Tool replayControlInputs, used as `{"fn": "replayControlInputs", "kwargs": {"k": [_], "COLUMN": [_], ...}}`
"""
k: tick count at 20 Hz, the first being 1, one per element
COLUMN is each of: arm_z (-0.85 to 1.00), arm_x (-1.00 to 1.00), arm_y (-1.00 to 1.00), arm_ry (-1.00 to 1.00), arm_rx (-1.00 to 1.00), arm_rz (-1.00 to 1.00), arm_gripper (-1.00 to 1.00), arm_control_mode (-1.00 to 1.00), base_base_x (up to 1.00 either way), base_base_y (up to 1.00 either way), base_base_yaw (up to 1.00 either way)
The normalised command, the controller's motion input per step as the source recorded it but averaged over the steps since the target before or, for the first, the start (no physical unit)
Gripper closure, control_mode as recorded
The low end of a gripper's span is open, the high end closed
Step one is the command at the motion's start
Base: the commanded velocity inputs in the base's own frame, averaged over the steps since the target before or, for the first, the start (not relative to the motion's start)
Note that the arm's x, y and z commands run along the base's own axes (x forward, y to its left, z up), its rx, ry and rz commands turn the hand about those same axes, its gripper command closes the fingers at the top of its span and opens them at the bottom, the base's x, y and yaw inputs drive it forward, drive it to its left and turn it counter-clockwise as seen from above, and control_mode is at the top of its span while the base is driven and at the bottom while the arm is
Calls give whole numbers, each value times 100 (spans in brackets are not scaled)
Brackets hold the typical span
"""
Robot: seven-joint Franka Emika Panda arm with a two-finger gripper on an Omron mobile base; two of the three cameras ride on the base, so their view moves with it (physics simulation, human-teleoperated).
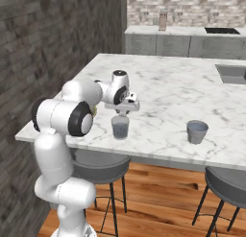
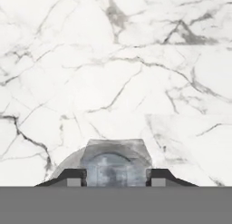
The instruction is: There are four ice cubes in the ice bowl. Place two ice cubes in each glass of water.
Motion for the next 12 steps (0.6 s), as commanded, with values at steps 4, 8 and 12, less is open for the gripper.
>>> {"fn": "replayControlInputs", "kwargs": {"k": [4,8,12], "arm_z": [-2,-7,0], "arm_x": [-5,3,13], "arm_y": [1,3,0], "arm_ry": [0,0,0], "arm_rx": [0,-2,0], "arm_rz": [0,0,0], "arm_gripper": [100,100,100], "arm_control_mode": [-100,-100,-100], "base_base_x": [0,0,0], "base_base_y": [0,0,0], "base_base_yaw": [0,0,0]}}
